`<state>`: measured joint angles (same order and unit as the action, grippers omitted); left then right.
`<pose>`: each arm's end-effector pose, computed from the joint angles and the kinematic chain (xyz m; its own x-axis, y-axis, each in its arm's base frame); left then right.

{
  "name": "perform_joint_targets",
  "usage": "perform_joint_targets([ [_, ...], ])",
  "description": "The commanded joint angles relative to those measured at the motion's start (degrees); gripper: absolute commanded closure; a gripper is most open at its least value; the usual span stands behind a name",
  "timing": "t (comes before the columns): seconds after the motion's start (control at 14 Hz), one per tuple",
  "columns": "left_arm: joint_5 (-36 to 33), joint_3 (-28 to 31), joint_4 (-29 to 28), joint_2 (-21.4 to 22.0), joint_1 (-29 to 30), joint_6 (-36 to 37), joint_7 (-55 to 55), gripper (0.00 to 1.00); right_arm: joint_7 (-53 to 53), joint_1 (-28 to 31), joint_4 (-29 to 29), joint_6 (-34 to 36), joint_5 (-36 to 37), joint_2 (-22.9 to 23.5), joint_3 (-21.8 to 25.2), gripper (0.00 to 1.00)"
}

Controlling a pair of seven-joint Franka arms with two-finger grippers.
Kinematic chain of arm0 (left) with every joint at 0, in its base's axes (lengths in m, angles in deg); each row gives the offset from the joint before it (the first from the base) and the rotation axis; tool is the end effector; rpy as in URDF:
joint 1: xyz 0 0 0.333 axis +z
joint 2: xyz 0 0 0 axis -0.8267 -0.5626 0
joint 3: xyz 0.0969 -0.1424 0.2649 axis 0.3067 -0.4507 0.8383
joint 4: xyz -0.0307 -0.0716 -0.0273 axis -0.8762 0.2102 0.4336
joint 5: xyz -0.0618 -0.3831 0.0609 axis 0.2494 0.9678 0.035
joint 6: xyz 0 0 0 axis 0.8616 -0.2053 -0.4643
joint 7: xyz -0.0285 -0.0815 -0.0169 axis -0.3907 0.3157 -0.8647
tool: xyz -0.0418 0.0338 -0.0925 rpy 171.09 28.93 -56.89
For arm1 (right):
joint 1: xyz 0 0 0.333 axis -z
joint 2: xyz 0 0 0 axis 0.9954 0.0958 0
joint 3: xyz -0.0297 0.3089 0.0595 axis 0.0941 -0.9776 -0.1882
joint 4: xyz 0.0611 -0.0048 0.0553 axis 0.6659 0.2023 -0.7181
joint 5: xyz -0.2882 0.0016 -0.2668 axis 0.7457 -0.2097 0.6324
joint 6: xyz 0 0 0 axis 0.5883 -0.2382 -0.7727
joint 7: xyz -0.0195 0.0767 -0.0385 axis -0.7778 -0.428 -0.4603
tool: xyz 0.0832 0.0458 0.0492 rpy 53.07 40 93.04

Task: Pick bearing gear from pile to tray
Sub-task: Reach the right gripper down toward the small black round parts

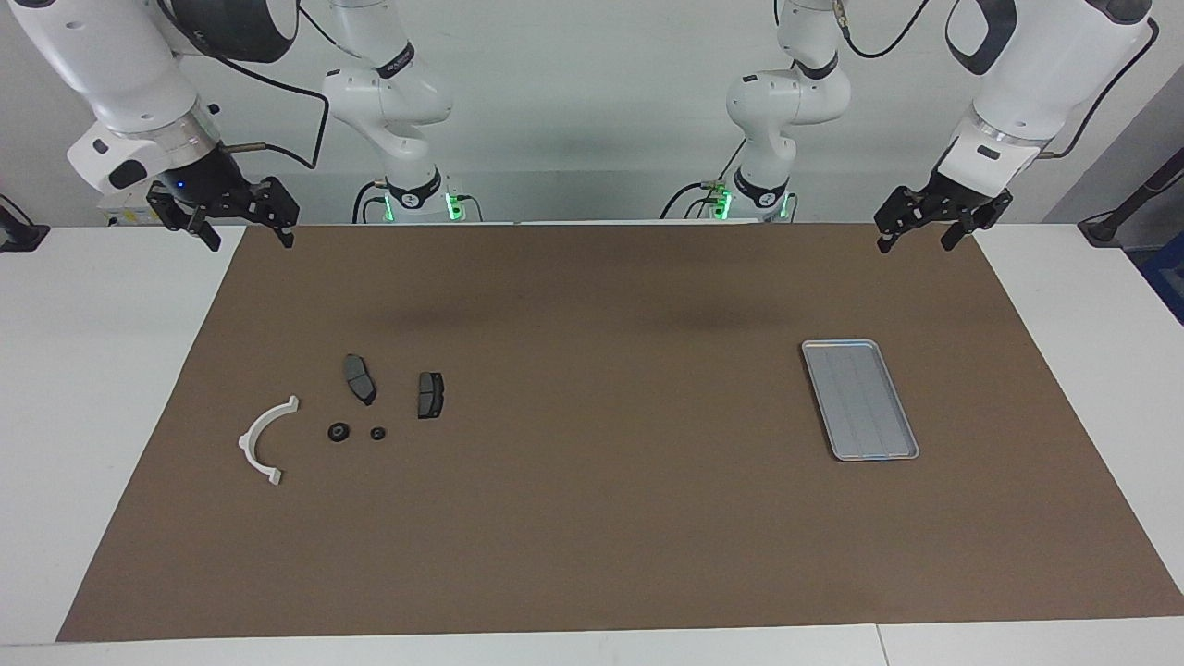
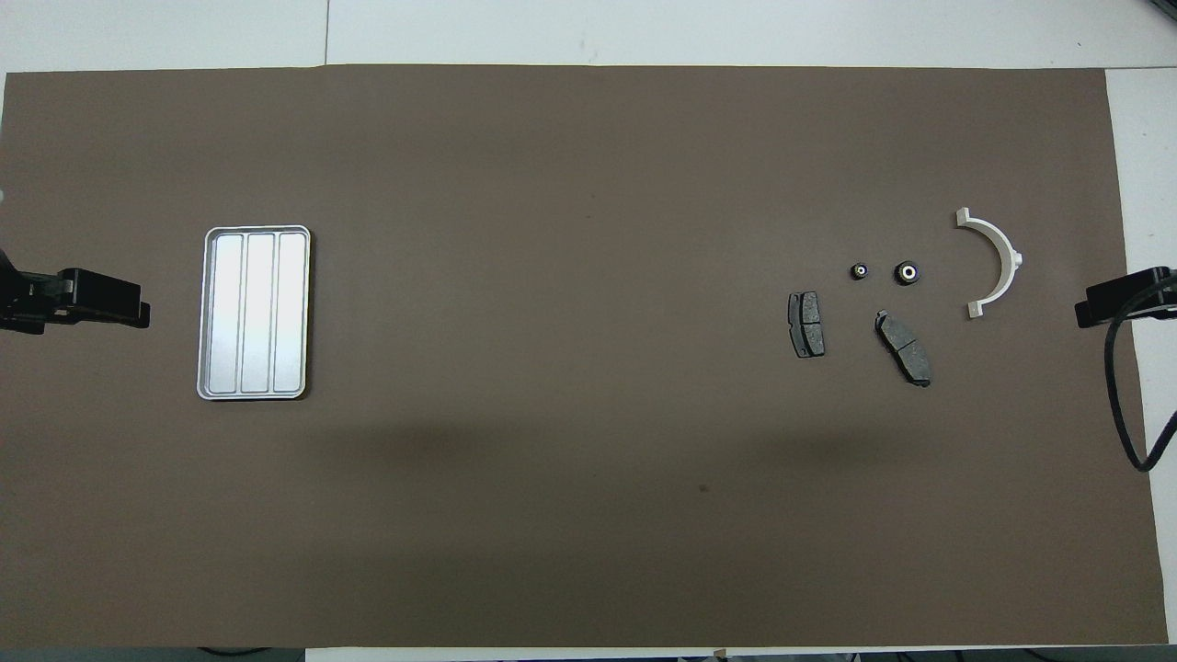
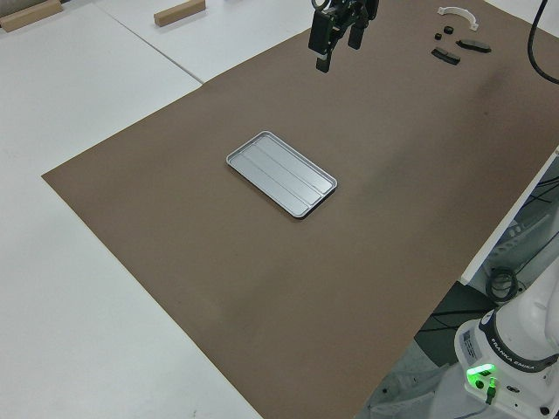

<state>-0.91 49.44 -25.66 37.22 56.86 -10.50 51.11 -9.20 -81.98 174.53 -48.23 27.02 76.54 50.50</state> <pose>0.5300 -0.0230 0.6120 0.9991 -0.0233 -0.0340 -0.0228 -0.9996 0.0139 0.5304 -0.0587 0.6159 0.9970 0.0284 -0.0720 0.0288 -0.9996 0.0048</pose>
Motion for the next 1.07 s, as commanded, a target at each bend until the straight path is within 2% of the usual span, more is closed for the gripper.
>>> perform_joint_targets([
  [0.0,-0.88,0.09,-1.28,1.09,-0.31,-0.36,0.70,0.00,-1.01,1.25,0.18,0.89,0.34,-0.64,-1.14,0.00],
  [0.5,-0.88,0.09,-1.28,1.18,-0.31,-0.36,0.70,0.00,-1.01,0.90,0.01,-0.95,-0.37,0.41,-1.31,0.00],
  [0.79,-0.88,0.09,-1.28,1.18,-0.31,-0.28,0.70,0.00,-0.92,1.25,-0.35,-7.09,-0.11,4.44,-1.23,0.00],
  [1.0,-0.88,0.09,-1.28,1.18,-0.31,-0.28,0.70,0.00,-0.13,2.48,-0.52,-13.15,0.16,9.80,-0.79,0.00],
])
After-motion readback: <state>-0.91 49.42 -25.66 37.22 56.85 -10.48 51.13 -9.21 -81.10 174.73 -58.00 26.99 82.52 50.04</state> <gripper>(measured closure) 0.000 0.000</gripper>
